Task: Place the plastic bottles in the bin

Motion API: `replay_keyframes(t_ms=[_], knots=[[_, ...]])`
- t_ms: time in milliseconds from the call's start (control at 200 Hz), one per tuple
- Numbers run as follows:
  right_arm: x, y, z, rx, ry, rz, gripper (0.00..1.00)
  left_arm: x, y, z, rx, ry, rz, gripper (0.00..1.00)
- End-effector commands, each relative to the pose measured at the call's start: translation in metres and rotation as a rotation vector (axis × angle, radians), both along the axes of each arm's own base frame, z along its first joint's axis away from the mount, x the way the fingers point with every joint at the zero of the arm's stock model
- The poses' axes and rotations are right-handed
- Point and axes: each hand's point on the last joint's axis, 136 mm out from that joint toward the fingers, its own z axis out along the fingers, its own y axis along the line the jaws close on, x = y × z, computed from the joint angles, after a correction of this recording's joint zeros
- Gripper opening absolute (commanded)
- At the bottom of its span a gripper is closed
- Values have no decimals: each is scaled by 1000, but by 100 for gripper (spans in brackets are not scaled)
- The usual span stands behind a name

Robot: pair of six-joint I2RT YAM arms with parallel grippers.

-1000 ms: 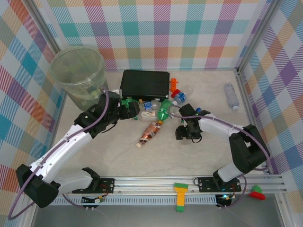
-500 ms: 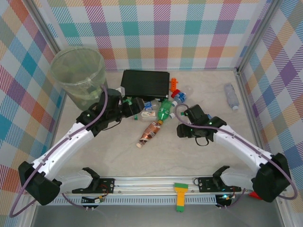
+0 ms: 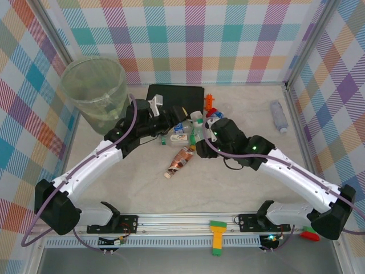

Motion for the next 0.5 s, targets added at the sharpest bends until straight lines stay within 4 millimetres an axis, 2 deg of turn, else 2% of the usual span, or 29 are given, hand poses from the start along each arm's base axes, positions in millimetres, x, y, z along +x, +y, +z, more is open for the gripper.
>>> replay_keyframes(t_ms=[0, 165, 325, 445, 495], knots=[[3, 14, 19, 14, -59, 40, 57, -3, -10, 5, -31, -14, -43, 76], [1, 26, 20, 20, -56, 70, 57, -2, -13, 3, -22, -18, -60, 73], [0, 32, 22, 26, -64, 96, 57, -3, -15, 0, -11, -19, -83, 58], [1, 32, 19, 17, -58, 94, 58, -3, -16, 5, -16, -33, -92, 52], [1, 33, 20, 22, -58, 94, 58, -3, -17, 6, -18, -37, -96, 44]])
